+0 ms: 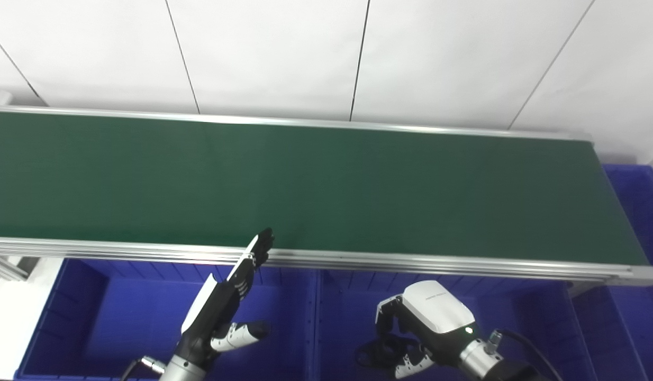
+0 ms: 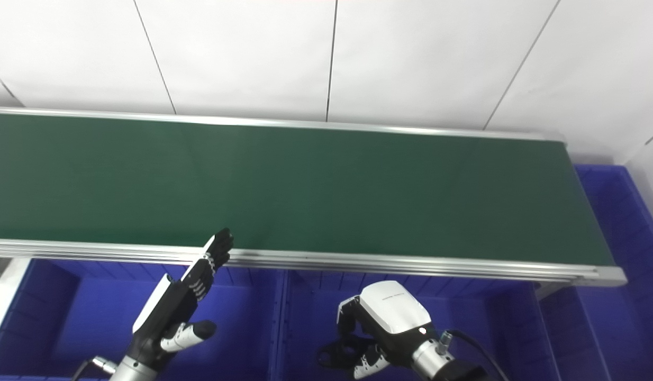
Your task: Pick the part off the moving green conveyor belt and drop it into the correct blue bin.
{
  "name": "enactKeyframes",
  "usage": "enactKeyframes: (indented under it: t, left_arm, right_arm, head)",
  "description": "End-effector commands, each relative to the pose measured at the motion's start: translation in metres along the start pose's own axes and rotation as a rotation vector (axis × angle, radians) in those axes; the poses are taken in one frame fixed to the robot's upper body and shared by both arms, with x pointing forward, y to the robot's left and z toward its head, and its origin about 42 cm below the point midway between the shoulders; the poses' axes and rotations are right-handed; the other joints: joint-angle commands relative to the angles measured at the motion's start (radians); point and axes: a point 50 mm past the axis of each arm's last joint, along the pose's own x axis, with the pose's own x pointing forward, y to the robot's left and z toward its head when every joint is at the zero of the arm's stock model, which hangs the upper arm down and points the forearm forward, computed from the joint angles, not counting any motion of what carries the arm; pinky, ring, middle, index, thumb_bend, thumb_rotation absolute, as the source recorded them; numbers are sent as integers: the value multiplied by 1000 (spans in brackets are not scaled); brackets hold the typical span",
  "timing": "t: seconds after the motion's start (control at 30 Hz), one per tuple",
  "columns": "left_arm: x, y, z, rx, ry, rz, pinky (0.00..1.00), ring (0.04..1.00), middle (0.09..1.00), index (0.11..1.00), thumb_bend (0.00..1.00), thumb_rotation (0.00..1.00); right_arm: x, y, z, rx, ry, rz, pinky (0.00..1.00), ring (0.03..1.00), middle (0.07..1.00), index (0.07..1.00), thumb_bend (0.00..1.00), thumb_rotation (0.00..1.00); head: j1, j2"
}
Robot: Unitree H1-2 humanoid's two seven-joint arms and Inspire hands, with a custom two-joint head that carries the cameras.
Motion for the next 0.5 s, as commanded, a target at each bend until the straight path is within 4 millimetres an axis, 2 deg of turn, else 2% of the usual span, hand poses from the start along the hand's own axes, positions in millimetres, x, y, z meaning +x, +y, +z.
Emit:
enactKeyframes:
  t: [0.0, 0.03, 0.07, 0.1, 0.13, 0.17, 0.2, 0.23, 0.33, 0.47]
  left_arm:
    - [1, 7, 10, 10, -70, 1, 1000, 1000, 1000, 1000, 760, 768]
    - [1, 7, 10, 11, -69, 1, 998, 1000, 1000, 1000, 758, 768]
    - [1, 8, 10, 11, -68, -1, 997, 1000, 1000, 1000, 758, 767]
    - [1, 9, 10, 8, -68, -2, 998, 1000, 1000, 1000, 756, 766]
    - [0, 10, 9, 6, -67, -2, 997, 1000, 1000, 1000, 749, 761]
    - [0, 10, 9, 5, -66, -2, 995, 1000, 1000, 1000, 747, 759]
    - [0, 11, 9, 5, -66, -2, 990, 1000, 1000, 1000, 744, 756]
    - [0, 11, 9, 5, -67, -3, 989, 1000, 1000, 1000, 738, 753]
    - [0, 12, 10, 10, -67, -3, 986, 1000, 1000, 1000, 737, 753]
    - [-1, 13, 10, 16, -66, -2, 977, 1000, 1000, 1000, 750, 764]
  right_arm:
    - [9, -2, 3, -2, 33, 18, 303, 453, 519, 477, 512, 0]
    - [11, 0, 3, 3, 43, 37, 358, 460, 637, 487, 505, 0]
    - [12, 2, 4, 6, 49, 56, 386, 463, 698, 492, 502, 0]
    - [13, 3, 4, 10, 51, 71, 445, 581, 756, 496, 500, 80]
    - [13, 4, 5, 18, 51, 78, 484, 645, 784, 497, 499, 109]
    - [14, 6, 5, 32, 47, 75, 523, 696, 809, 651, 509, 119]
    - [14, 6, 6, 42, 42, 68, 590, 755, 836, 759, 521, 148]
    - [14, 7, 6, 50, 39, 59, 651, 801, 861, 821, 518, 201]
    - [13, 4, 8, 78, 35, 7, 708, 844, 891, 862, 532, 272]
    - [6, -5, 16, 147, 30, -99, 733, 863, 910, 867, 554, 282]
  head:
    - [-2, 2]
    - [-2, 2]
    - [-3, 5]
    - [-3, 5]
    - [-4, 6]
    - [-4, 6]
    - [-6, 7]
    - [-6, 7]
    - [-10, 8]
    - [-6, 8]
